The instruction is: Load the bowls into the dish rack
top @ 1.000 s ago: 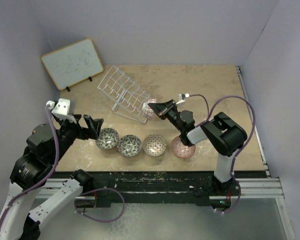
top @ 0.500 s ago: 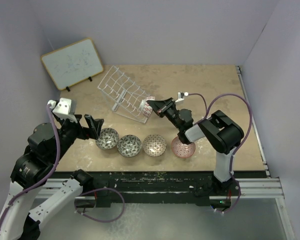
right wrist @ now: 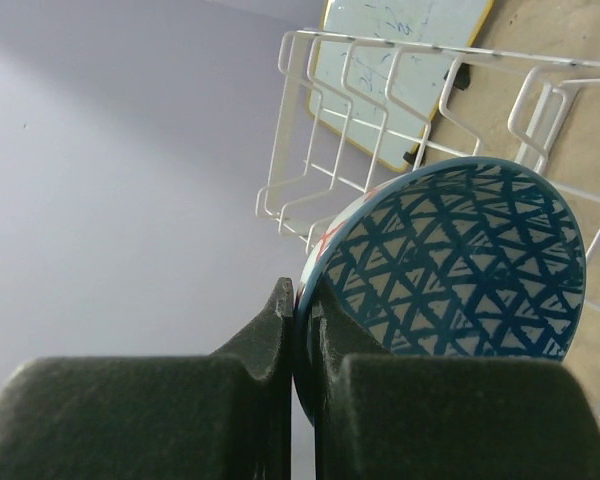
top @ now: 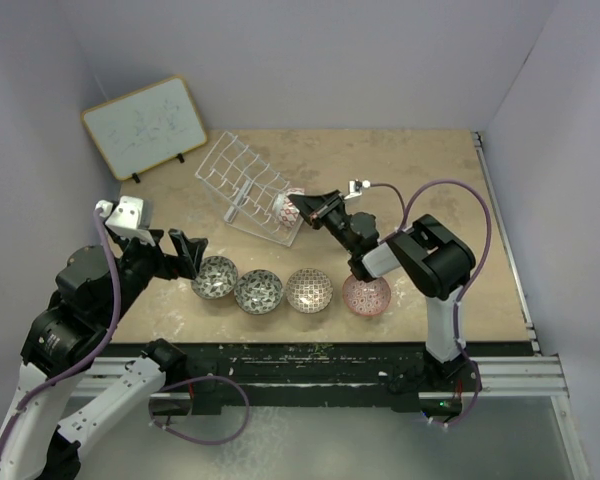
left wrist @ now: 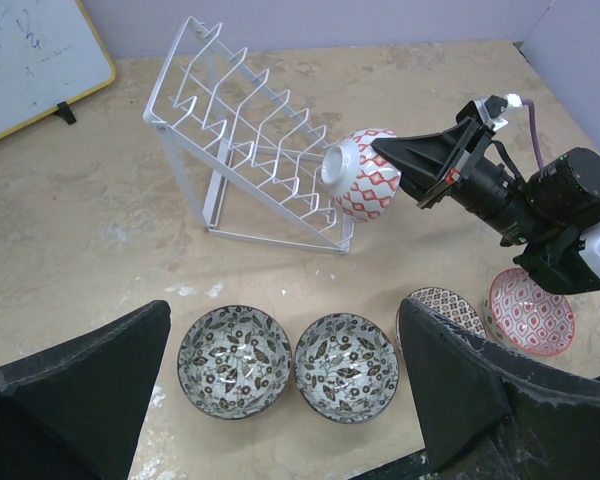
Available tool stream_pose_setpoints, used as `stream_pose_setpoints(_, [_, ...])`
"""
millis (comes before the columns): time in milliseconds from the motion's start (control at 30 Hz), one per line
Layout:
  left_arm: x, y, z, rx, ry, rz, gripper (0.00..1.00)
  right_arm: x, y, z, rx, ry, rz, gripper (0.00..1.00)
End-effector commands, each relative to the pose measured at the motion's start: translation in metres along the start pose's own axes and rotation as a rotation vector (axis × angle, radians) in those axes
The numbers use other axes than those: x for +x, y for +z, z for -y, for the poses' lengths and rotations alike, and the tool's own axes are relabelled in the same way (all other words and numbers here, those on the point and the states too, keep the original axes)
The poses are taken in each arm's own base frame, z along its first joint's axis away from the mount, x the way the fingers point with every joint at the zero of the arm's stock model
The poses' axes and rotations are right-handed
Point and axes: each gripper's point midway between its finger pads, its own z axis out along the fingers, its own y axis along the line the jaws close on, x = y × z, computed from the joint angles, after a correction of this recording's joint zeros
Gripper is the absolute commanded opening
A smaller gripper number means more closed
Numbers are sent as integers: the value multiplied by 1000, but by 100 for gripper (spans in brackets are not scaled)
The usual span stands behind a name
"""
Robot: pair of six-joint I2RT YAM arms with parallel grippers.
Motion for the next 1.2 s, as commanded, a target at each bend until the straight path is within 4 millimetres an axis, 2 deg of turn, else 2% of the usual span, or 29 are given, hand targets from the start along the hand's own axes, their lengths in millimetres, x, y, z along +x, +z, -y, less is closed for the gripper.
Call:
stream_pose_setpoints(0, [-11, 0, 0, -6, -15, 31, 99, -21, -16, -119, -453, -13, 79, 0])
stream_pose_setpoints(600, [-11, 1, 2, -3, -20, 25, 99, -17, -2, -80, -388, 72, 48, 0])
stream_pose_setpoints(800, [-11, 4, 3, 1, -22, 19, 99, -20, 1, -80, -392, 78, 47, 0])
stream_pose_setpoints(967, [-12, 6, 5, 9, -24, 20, 99, -23, 0, -71, -372, 98, 38, 0])
stream_pose_setpoints(1167, [-11, 7, 7, 14, -34, 19, 99, -23, -4, -68, -359, 102, 33, 16])
